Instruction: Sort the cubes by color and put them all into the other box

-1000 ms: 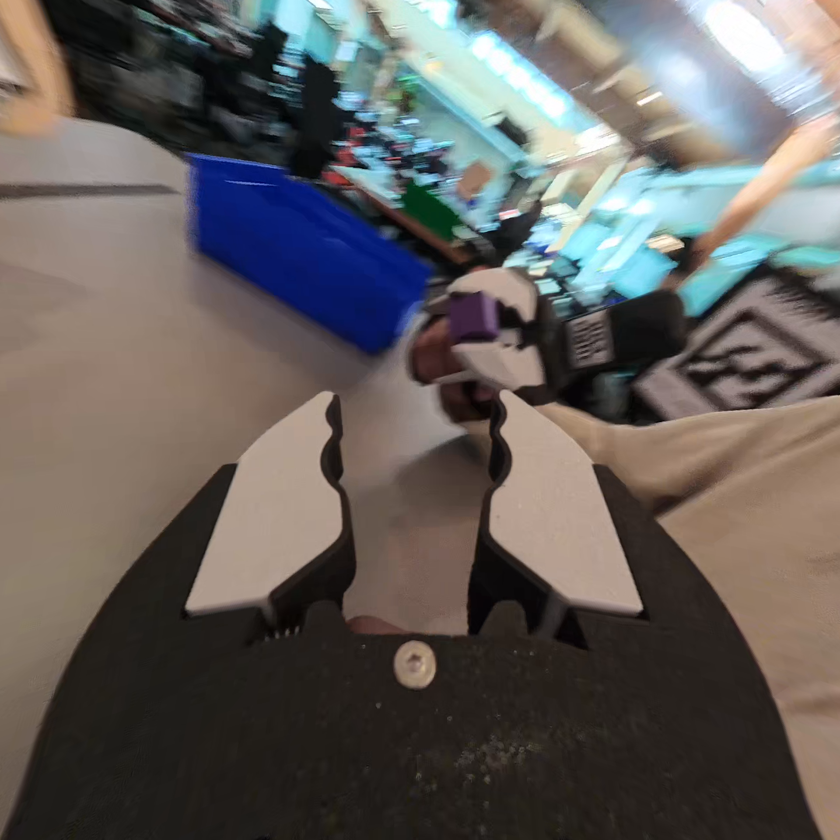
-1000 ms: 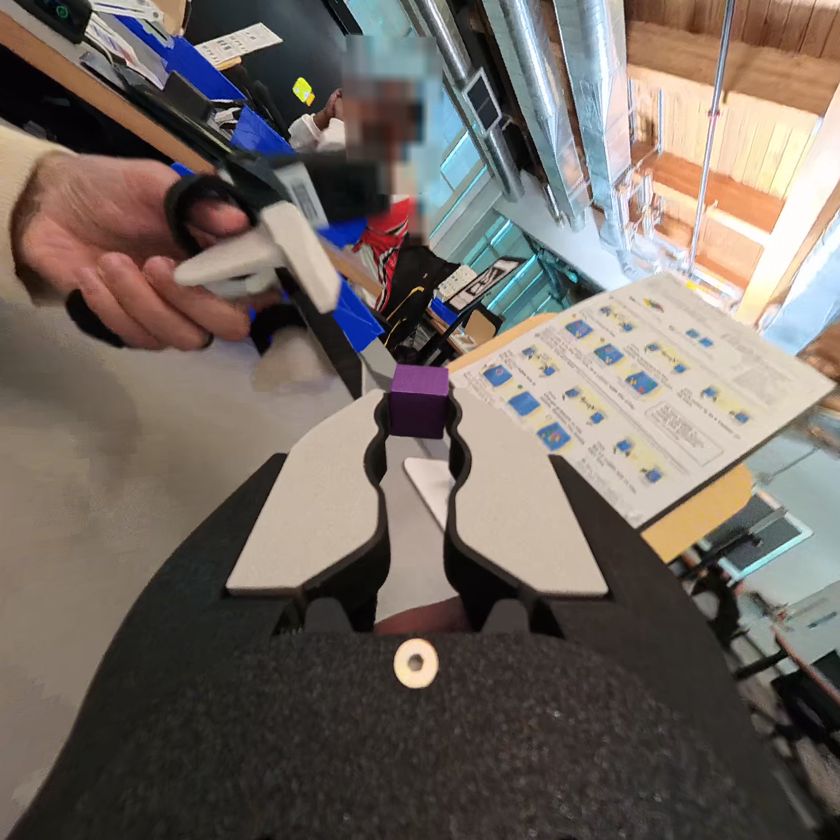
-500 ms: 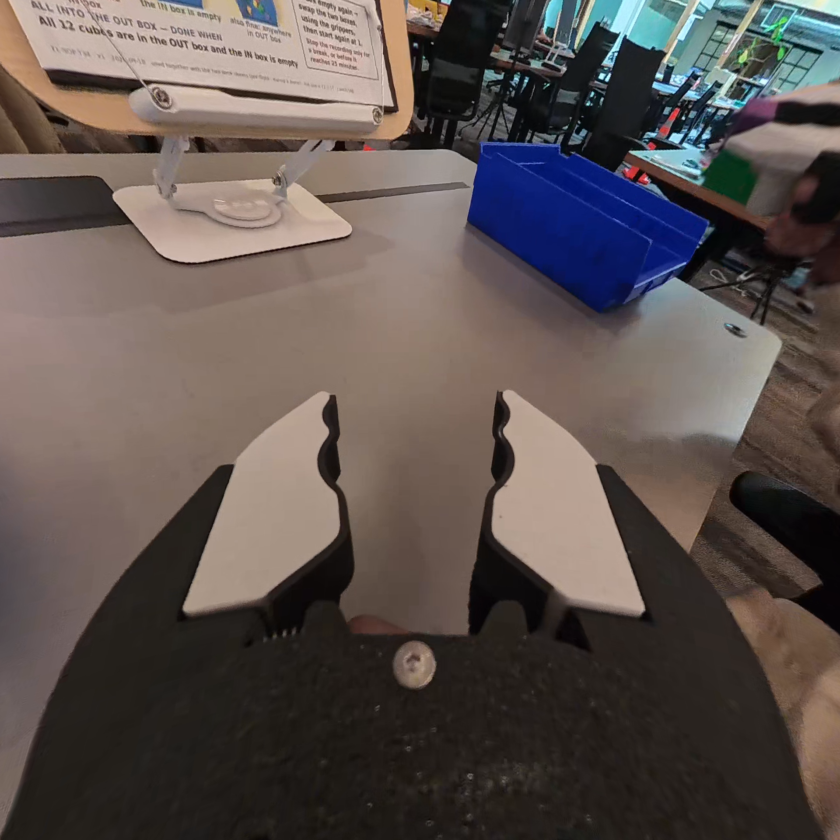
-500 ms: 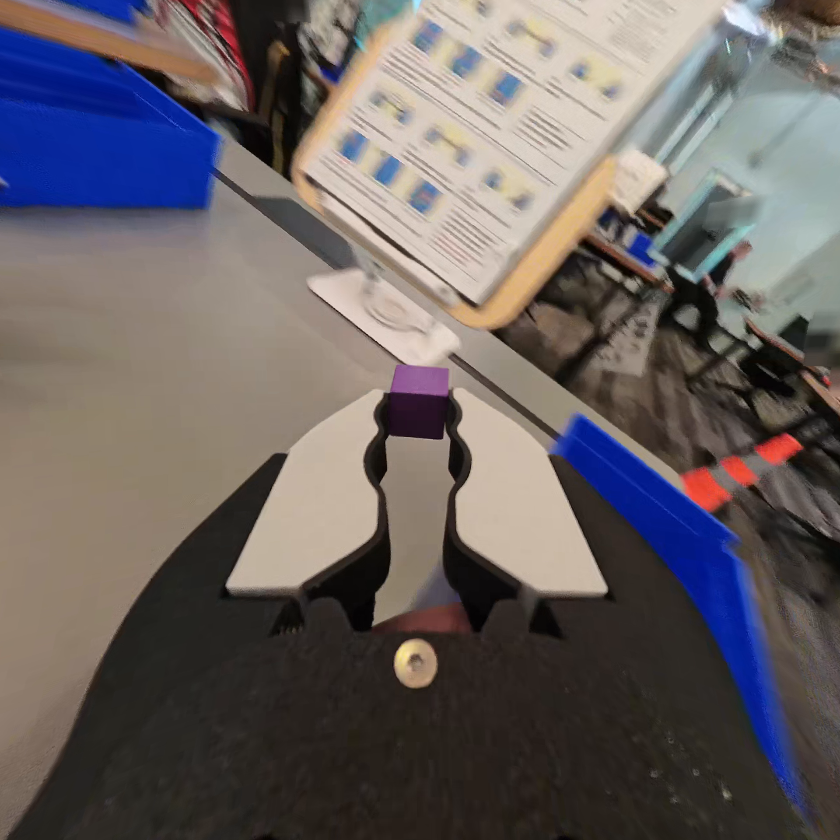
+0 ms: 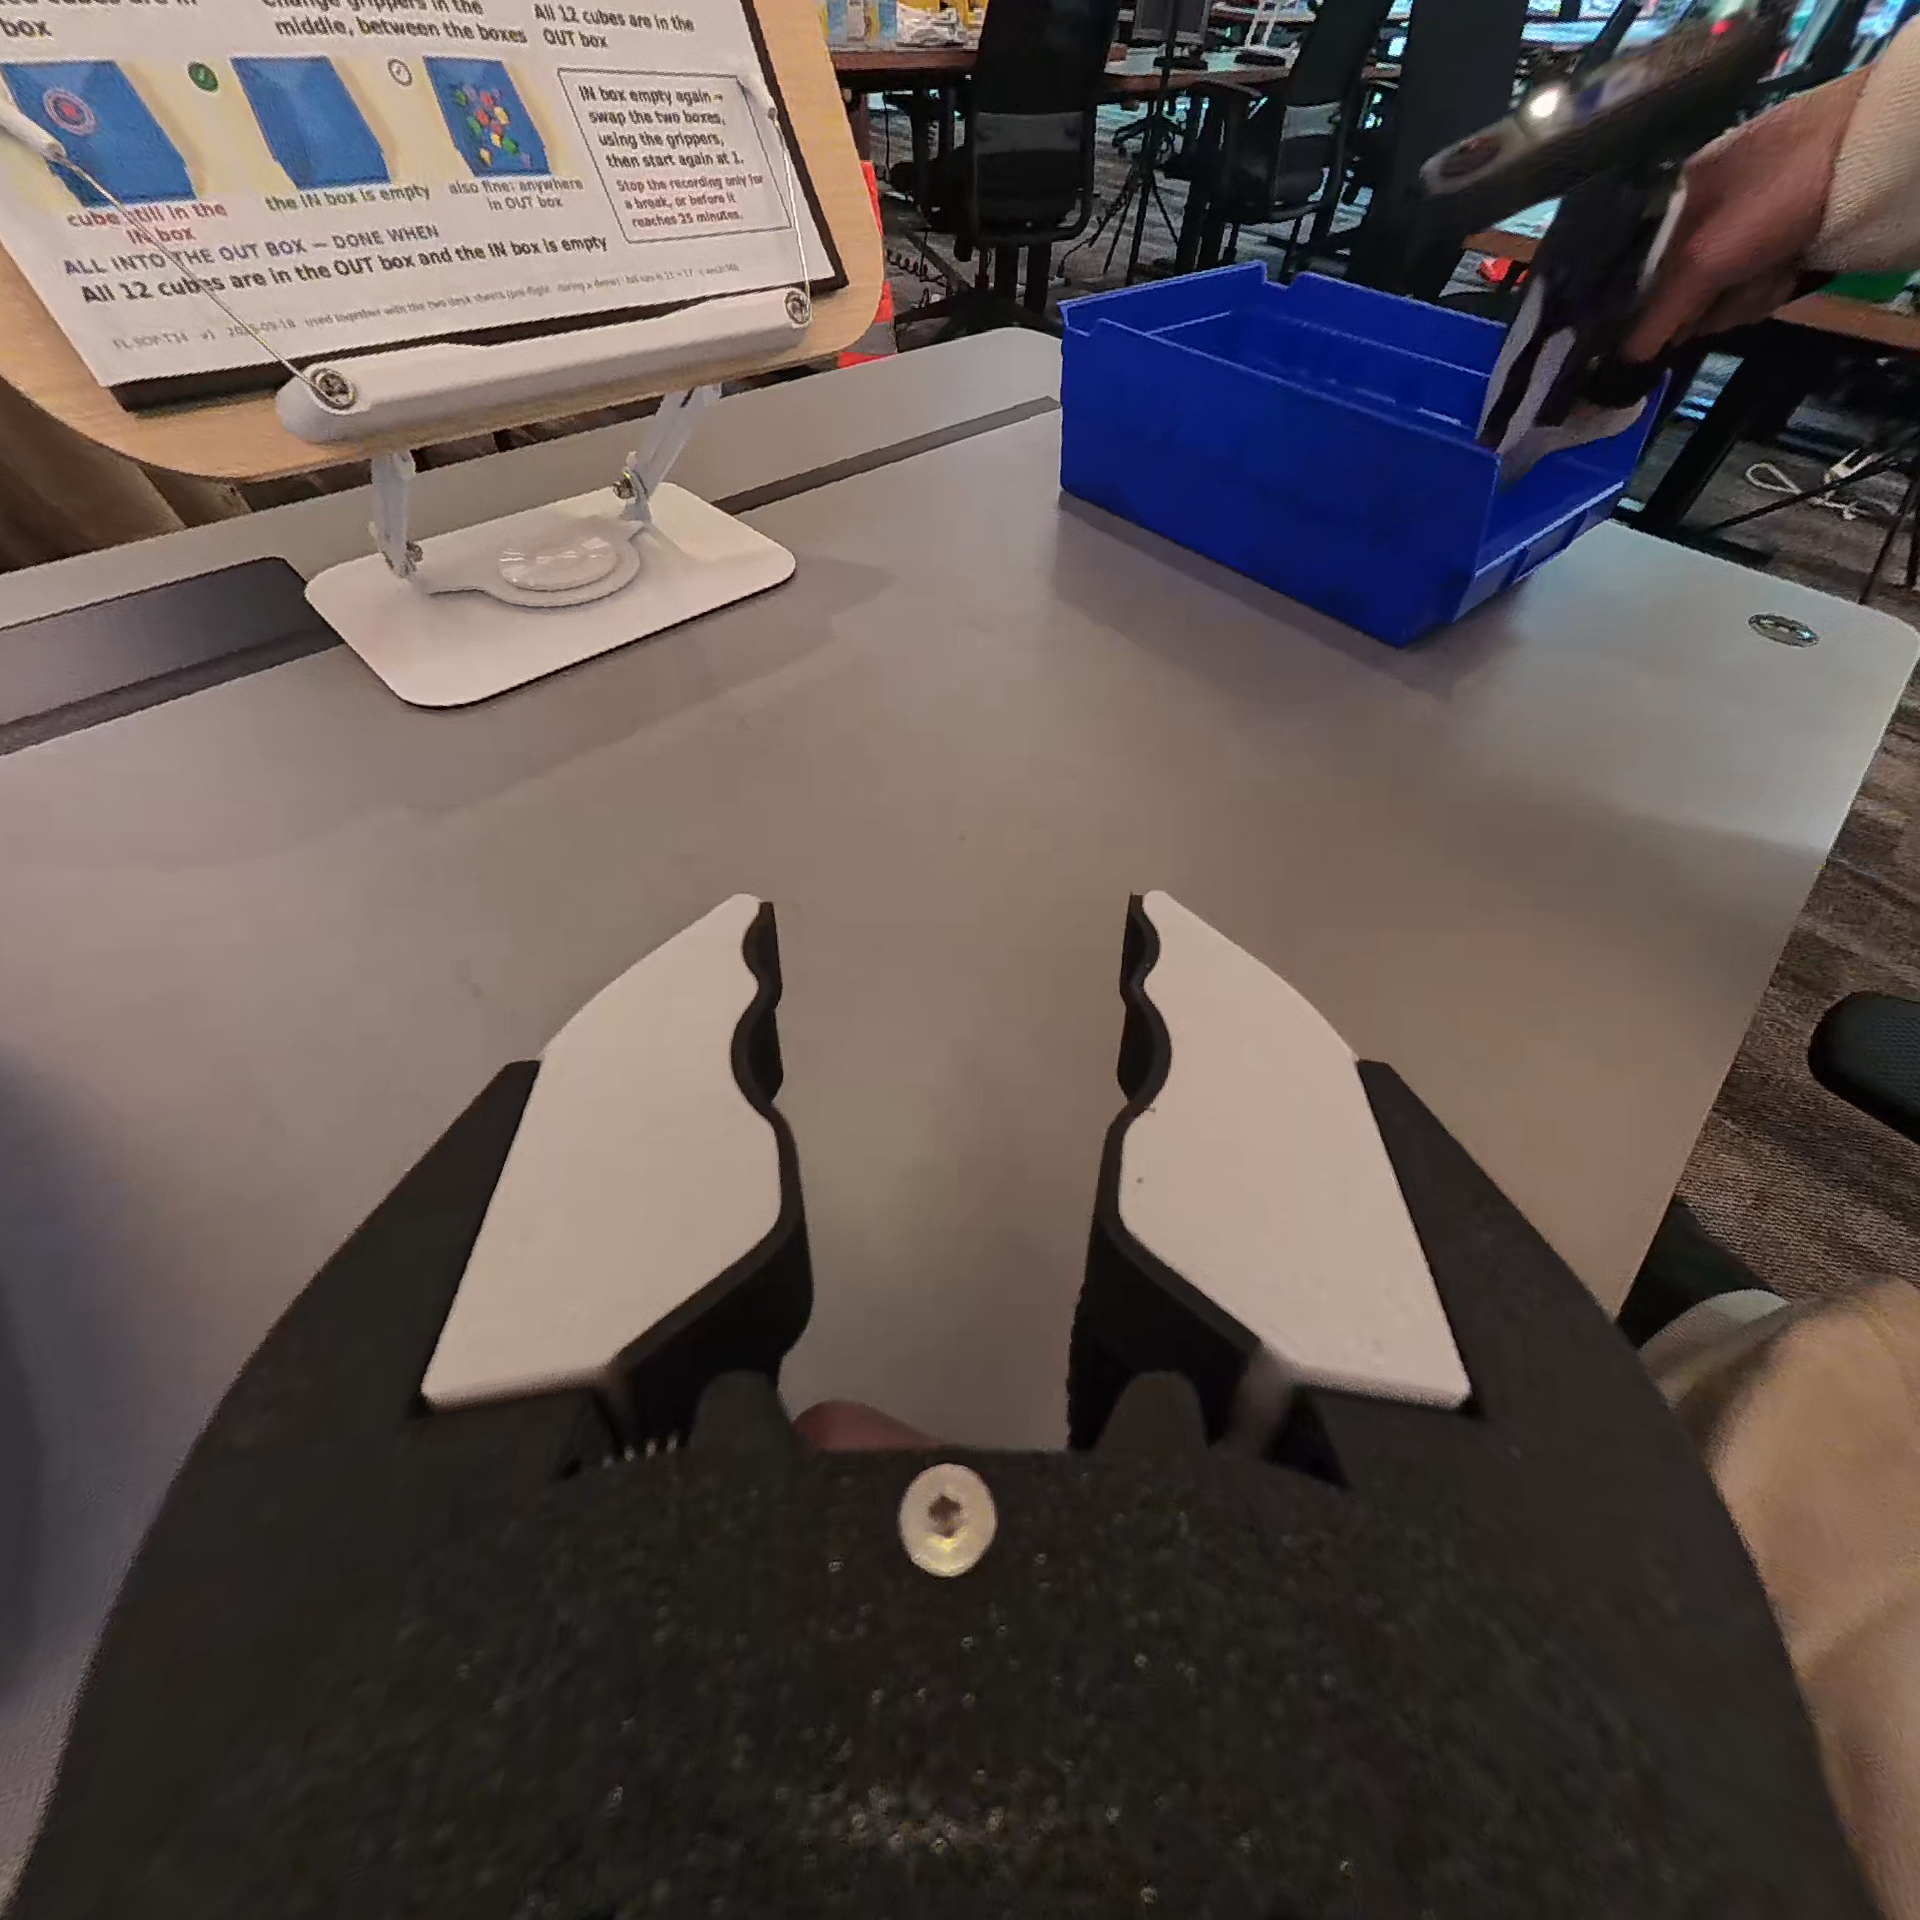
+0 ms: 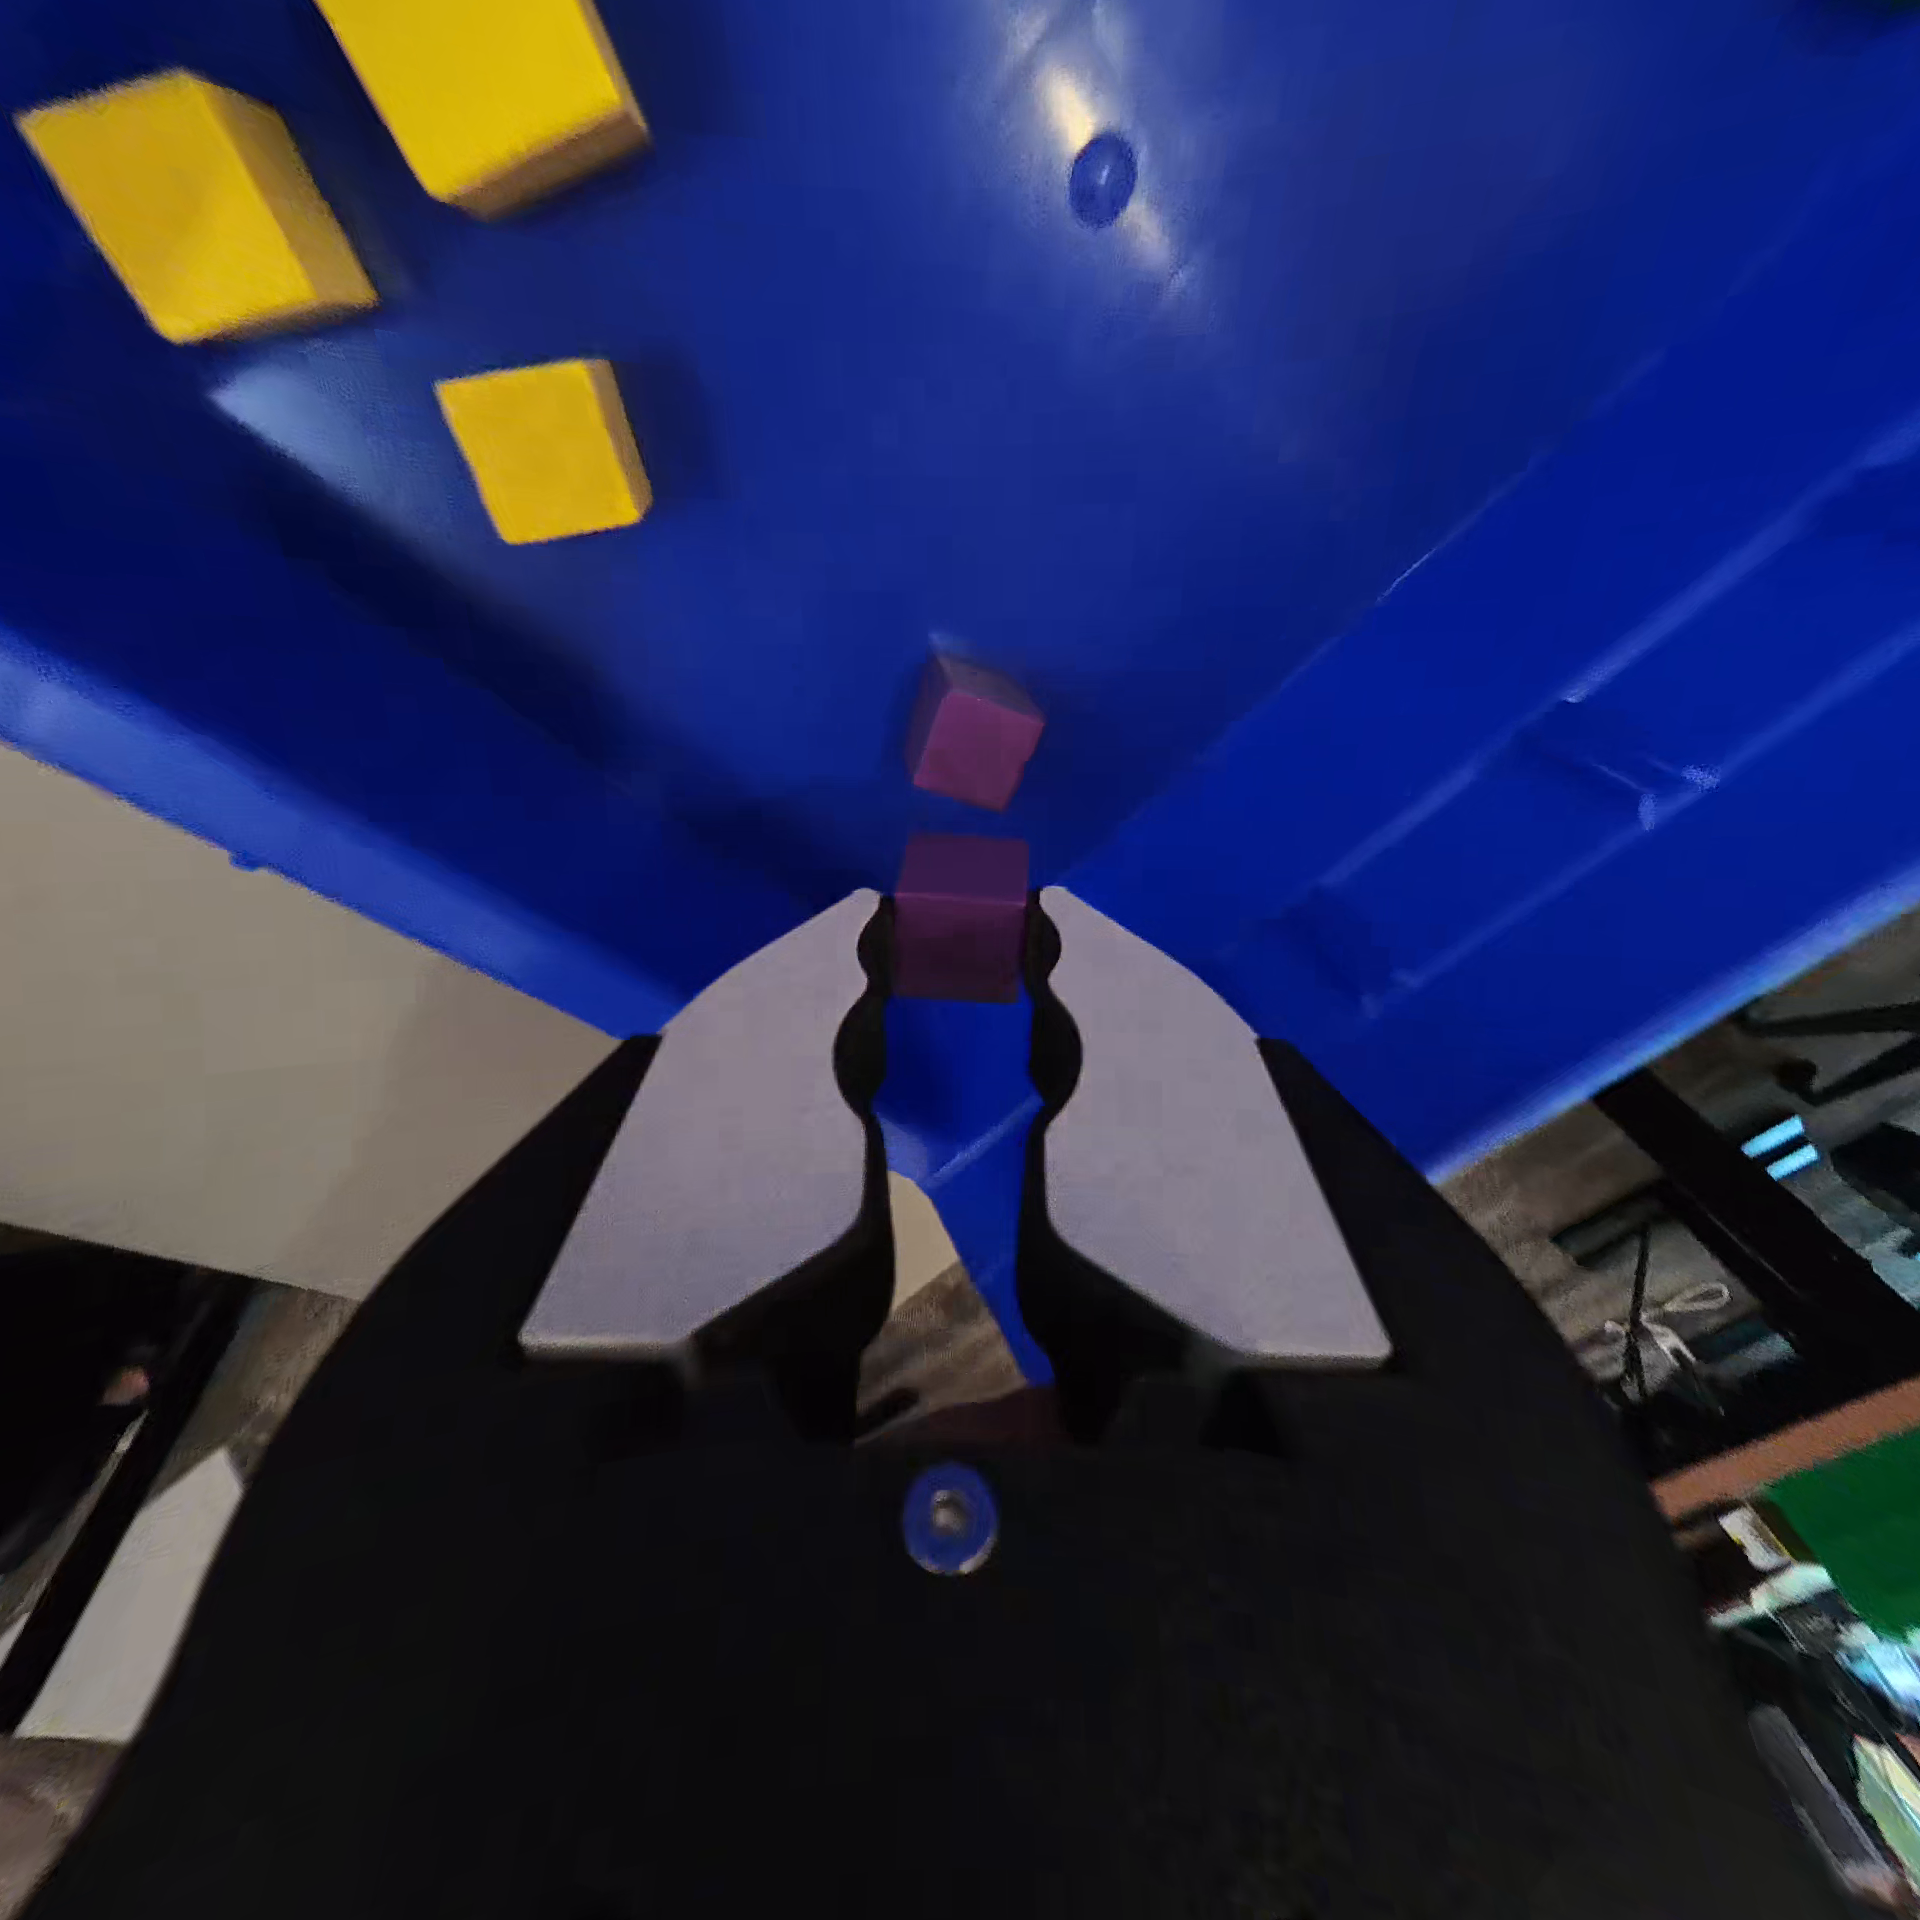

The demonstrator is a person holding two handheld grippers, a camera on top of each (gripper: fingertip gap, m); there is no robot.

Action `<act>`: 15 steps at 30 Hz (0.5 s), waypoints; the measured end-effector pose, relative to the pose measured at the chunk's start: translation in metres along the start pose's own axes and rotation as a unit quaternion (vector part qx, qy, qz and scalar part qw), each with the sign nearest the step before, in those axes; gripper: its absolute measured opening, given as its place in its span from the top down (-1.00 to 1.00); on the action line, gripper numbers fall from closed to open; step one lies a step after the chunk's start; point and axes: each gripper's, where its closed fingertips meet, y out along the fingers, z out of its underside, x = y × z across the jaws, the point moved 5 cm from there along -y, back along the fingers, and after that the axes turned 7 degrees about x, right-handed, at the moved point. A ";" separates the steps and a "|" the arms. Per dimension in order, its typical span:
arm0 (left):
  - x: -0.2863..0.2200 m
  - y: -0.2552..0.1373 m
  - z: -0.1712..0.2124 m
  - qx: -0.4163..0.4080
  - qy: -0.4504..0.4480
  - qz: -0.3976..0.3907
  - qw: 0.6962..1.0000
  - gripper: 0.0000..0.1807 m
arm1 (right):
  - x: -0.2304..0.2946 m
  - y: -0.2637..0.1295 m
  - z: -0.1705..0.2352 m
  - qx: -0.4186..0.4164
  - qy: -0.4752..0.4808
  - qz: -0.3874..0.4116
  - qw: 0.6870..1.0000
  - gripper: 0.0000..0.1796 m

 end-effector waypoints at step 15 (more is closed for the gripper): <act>-0.010 0.001 0.003 0.006 -0.002 0.023 1.000 0.30 | -0.008 0.042 0.001 0.123 -0.007 -0.016 0.992 0.74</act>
